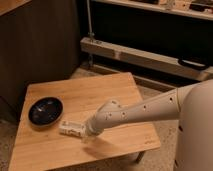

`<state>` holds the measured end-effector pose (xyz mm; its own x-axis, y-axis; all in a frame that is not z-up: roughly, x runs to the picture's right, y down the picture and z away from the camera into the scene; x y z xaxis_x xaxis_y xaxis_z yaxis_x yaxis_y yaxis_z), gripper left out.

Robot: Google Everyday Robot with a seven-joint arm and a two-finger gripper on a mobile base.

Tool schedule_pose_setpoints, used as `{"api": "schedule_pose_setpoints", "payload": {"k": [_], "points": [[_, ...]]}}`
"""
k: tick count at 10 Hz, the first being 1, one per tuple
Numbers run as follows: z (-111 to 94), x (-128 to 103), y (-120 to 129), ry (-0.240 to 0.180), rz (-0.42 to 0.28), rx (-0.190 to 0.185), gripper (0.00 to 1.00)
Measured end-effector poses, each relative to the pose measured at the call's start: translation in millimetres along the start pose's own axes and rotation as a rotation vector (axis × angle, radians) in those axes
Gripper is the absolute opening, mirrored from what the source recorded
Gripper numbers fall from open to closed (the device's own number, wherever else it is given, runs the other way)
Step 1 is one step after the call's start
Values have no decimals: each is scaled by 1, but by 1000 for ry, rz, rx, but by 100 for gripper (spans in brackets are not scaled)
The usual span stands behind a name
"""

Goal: Place the bottle in the ceramic bowl

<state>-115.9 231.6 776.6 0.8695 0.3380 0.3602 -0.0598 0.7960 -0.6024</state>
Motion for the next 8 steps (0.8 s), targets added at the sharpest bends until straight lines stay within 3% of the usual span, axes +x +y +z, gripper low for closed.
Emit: {"api": "schedule_pose_setpoints", "payload": {"k": [2,6,8], "points": [[9,-2,-3,-4,8,-10,47],[29,-12,-2,-13,19,-59,7],[29,-18,0,-43,26,-77,4]]}}
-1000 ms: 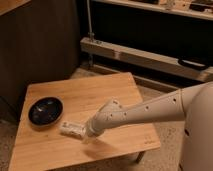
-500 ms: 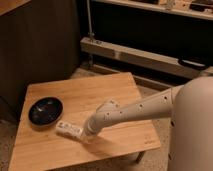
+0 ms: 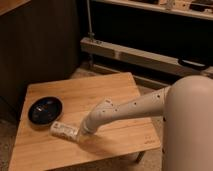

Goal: Place the bottle in the ceramic bowl

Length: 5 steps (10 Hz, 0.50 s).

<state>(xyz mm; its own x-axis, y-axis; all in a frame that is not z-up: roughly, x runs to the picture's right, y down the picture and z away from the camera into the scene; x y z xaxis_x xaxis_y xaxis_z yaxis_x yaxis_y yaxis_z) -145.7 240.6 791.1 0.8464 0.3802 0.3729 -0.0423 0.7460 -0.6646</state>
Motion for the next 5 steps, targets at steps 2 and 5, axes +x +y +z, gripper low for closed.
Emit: {"api": "schedule_pose_setpoints", "payload": {"k": [2,5], "points": [[-20,-6,-5,-78,4,-5,4],[-76,-32,-13,-188,-35,-23,4]]}}
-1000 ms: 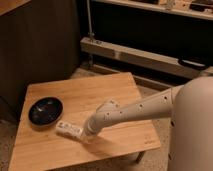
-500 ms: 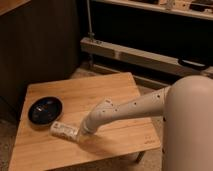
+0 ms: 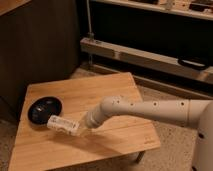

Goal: Place the bottle in the ceramic bowl

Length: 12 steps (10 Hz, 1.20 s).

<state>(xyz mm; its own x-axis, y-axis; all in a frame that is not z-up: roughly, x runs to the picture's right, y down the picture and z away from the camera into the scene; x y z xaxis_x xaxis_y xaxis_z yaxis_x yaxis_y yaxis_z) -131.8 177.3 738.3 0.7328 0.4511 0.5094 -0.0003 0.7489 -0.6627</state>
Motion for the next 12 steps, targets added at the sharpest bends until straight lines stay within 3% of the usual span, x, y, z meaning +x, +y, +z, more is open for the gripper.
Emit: {"api": "schedule_pose_setpoints", "payload": {"k": [3,6,9,12], "points": [[-7,-14,-4,-5,-12,1,4],[18,-20,-20,-21,-11,2,4],[51,-40,-48,-53,-13,-7,4],[54,-56,-76,-75,-44,-9,4]]}}
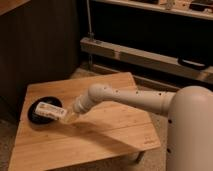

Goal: Place the bottle in the ceramic bowl

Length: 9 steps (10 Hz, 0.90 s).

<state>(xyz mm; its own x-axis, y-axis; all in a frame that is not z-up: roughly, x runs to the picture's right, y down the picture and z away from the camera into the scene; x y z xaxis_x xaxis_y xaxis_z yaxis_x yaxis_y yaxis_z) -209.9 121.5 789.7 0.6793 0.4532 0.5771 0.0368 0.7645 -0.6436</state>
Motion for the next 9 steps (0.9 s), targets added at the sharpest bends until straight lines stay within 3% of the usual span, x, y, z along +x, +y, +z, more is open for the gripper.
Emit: {"api": "schedule_pose_setpoints", "payload": {"k": [3,5,9], "points": [[13,-17,-23,-3,-27,-25,4],[37,-27,-29,-12,-36,-49,4],[53,-48,-38,-27,-72,-56,4]]}}
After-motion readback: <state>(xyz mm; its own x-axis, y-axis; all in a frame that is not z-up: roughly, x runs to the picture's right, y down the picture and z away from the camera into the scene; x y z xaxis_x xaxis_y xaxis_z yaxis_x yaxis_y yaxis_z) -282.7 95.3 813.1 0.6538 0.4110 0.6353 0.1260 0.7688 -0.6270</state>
